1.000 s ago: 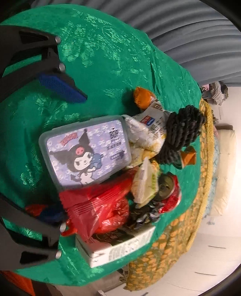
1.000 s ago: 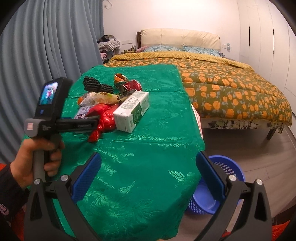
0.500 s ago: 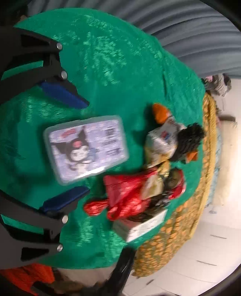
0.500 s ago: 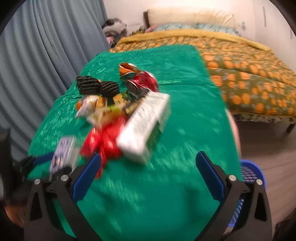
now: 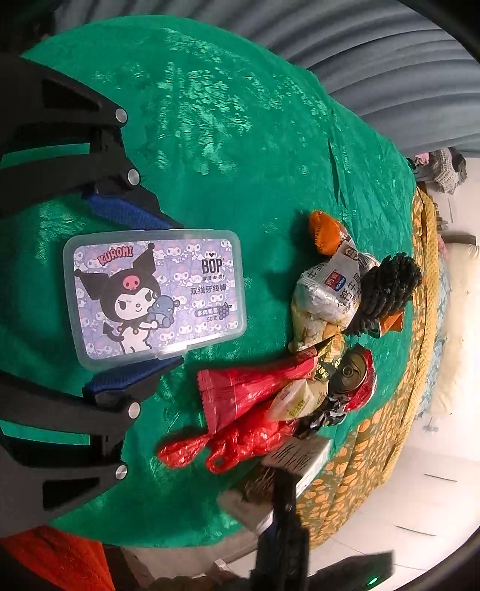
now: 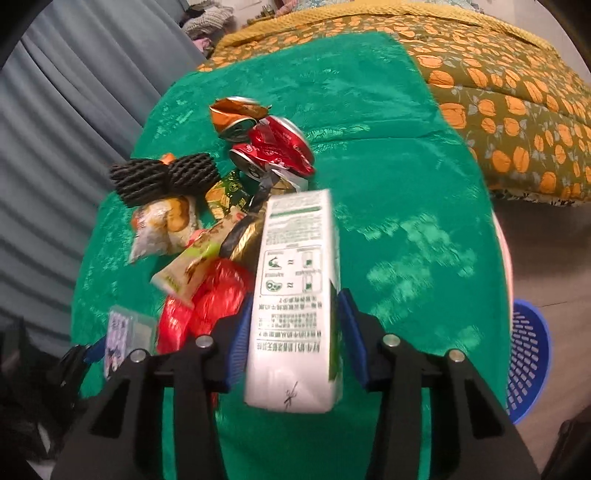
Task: Collect trash
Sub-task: 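Carry both items to the blue wastebasket and open both tools to drop them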
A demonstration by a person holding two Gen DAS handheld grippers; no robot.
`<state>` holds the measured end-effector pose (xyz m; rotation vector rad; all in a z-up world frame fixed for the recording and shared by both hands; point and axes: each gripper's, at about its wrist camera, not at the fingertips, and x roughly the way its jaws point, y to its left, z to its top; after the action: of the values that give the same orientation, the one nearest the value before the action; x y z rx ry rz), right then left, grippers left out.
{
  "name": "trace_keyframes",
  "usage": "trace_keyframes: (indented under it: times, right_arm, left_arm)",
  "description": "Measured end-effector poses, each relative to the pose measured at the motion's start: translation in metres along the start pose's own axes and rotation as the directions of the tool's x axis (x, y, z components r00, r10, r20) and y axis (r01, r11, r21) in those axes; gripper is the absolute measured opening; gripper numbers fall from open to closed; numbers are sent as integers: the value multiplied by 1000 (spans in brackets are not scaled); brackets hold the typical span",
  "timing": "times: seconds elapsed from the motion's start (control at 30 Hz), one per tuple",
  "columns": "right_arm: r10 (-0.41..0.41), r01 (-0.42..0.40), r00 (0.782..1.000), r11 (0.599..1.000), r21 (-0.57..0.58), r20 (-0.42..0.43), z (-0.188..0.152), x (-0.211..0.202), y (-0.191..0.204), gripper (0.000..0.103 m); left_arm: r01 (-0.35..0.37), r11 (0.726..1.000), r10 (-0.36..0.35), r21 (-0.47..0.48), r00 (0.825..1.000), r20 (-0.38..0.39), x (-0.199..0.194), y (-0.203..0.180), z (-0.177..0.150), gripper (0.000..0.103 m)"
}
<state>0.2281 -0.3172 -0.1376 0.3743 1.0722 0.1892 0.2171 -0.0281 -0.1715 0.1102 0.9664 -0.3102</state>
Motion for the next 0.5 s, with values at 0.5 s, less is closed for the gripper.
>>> trace_keyframes:
  times: [0.5]
  right_arm:
    - [46, -59, 993, 991, 119, 107, -55, -93, -125, 44]
  left_arm:
    - [312, 945, -316, 99, 948, 26, -52, -134, 14, 63]
